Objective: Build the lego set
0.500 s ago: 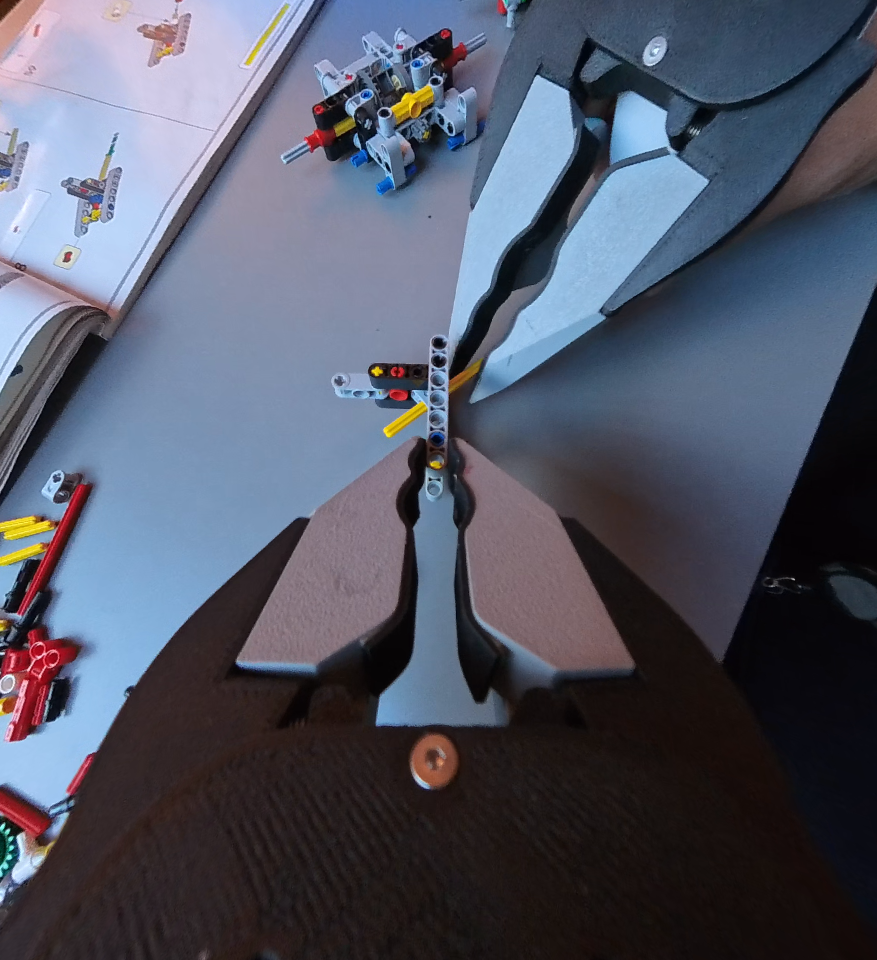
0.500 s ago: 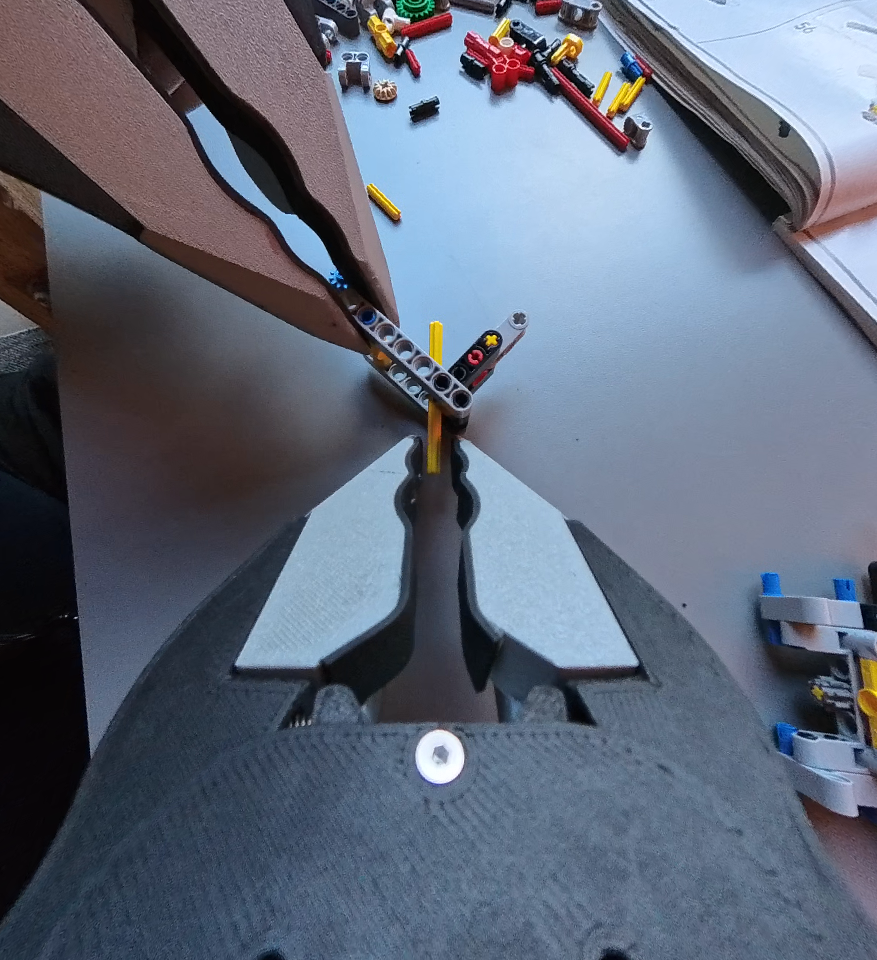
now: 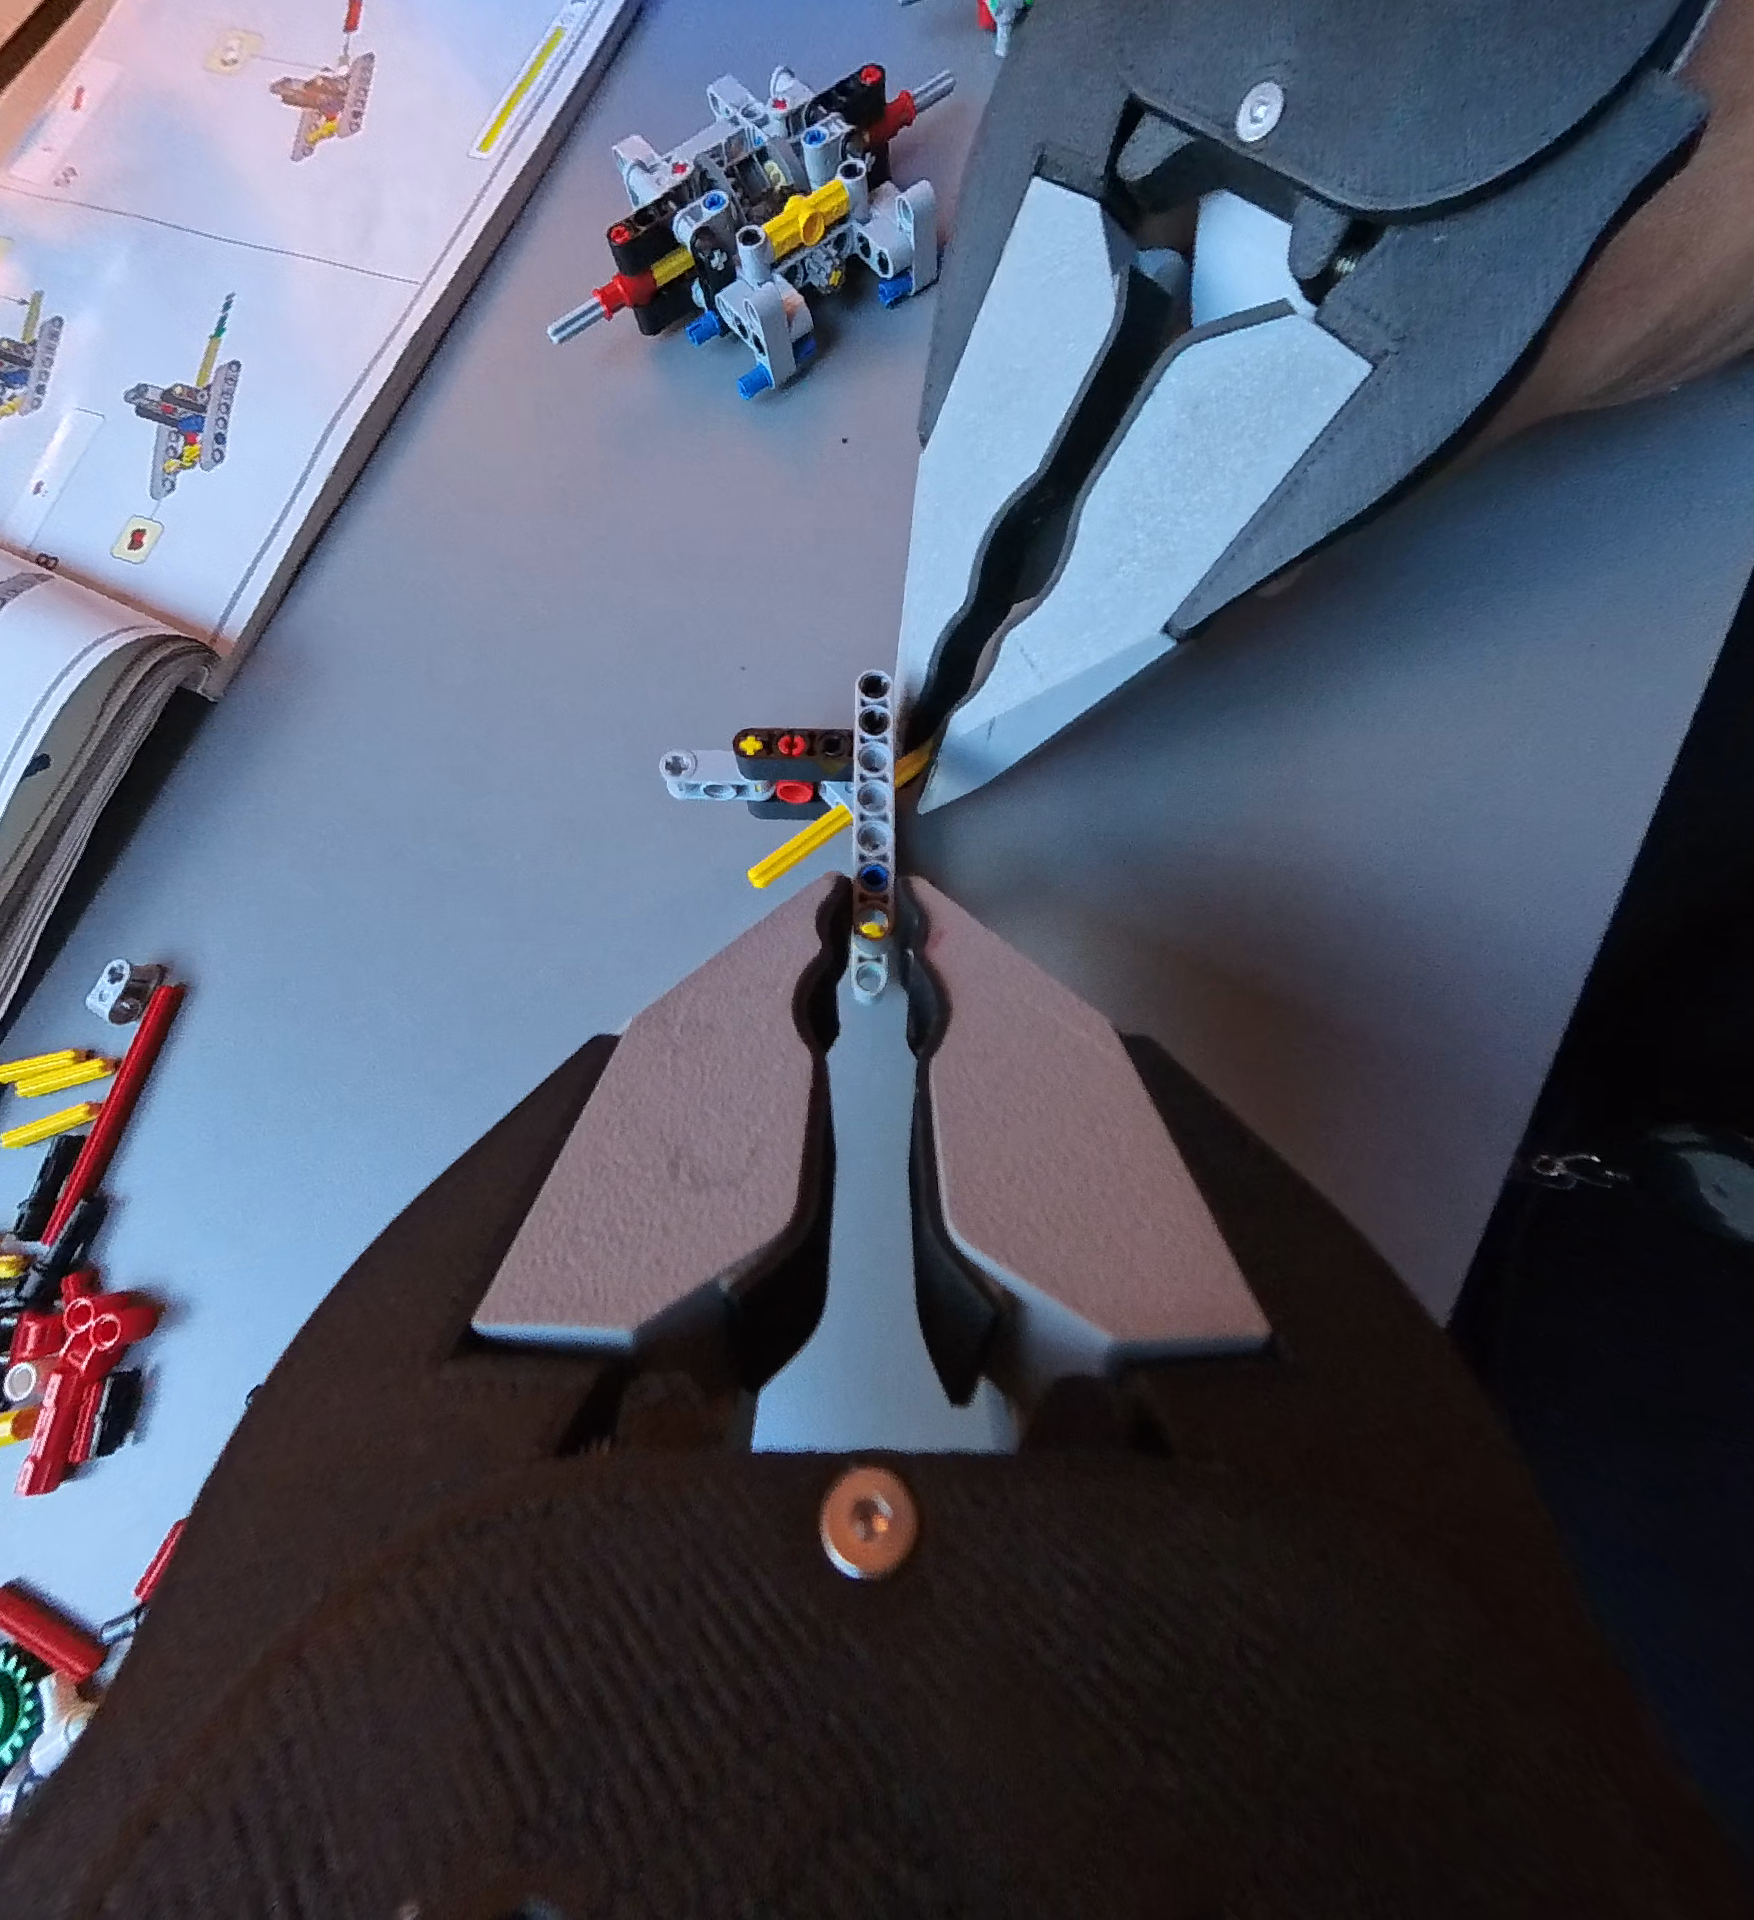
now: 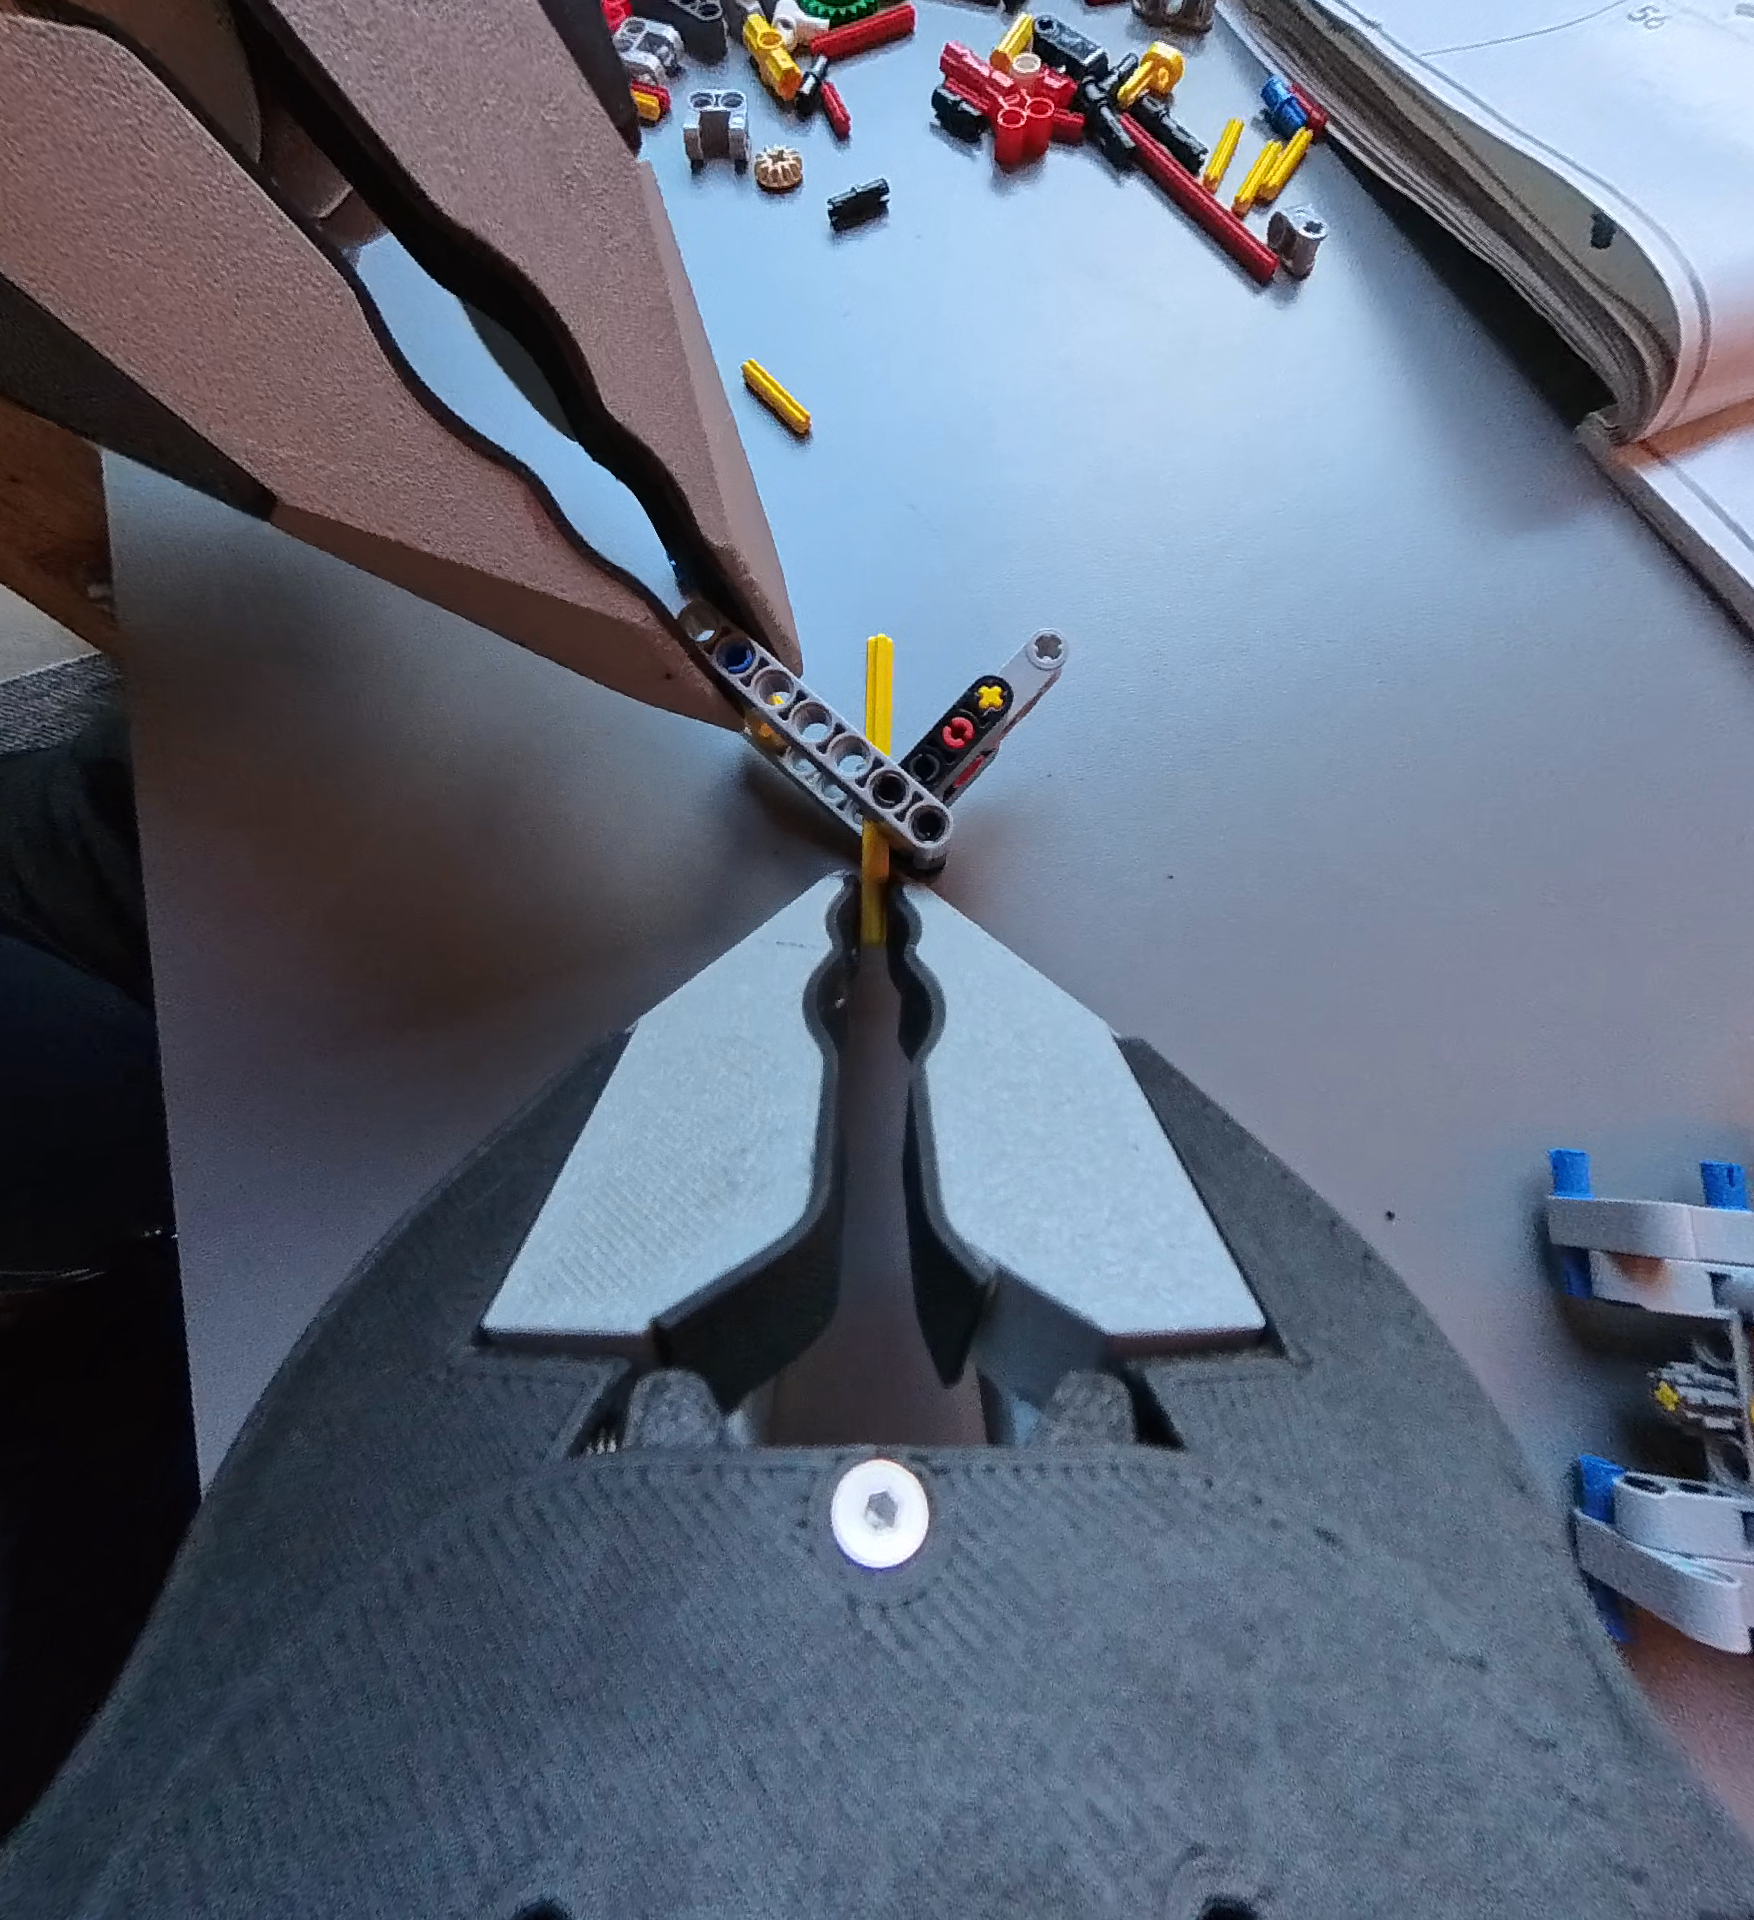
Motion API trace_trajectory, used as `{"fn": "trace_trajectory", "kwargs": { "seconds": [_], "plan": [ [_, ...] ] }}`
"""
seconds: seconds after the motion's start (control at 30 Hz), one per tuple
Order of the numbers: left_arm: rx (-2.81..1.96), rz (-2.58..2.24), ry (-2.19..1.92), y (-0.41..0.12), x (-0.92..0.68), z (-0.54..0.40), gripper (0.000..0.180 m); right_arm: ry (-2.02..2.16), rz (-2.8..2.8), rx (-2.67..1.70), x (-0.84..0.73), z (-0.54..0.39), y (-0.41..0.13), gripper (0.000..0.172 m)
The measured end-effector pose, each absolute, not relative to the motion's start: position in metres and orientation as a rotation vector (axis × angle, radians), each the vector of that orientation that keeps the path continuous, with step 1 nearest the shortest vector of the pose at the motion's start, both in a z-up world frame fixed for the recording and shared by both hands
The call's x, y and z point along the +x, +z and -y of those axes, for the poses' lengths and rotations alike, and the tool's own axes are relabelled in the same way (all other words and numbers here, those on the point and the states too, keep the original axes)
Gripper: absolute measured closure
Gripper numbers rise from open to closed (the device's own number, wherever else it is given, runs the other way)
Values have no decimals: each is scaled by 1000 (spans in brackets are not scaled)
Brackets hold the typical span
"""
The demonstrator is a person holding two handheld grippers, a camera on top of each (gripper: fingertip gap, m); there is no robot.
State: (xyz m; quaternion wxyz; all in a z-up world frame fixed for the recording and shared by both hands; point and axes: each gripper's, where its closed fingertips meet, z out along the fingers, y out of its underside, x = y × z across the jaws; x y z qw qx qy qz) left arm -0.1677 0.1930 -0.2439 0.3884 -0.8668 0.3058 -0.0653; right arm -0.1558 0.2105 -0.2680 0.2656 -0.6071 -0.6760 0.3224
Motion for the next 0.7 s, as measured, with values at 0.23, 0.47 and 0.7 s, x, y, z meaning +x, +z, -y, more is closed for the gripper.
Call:
{"fn": "trace_trajectory", "kwargs": {
  "seconds": [0.23, 0.47, 0.7],
  "plan": [
    [-2165, -760, -281, -229, -172, -189, 173, 784, 1832, -1592, -154, -216, -269, 171],
    [-2252, -736, -235, -222, -225, -174, 171, 630, 1770, -1431, -155, -229, -257, 171],
    [-2381, -798, -353, -254, -218, -163, 164, 542, 1716, -1303, -154, -234, -243, 171]
  ]
}}
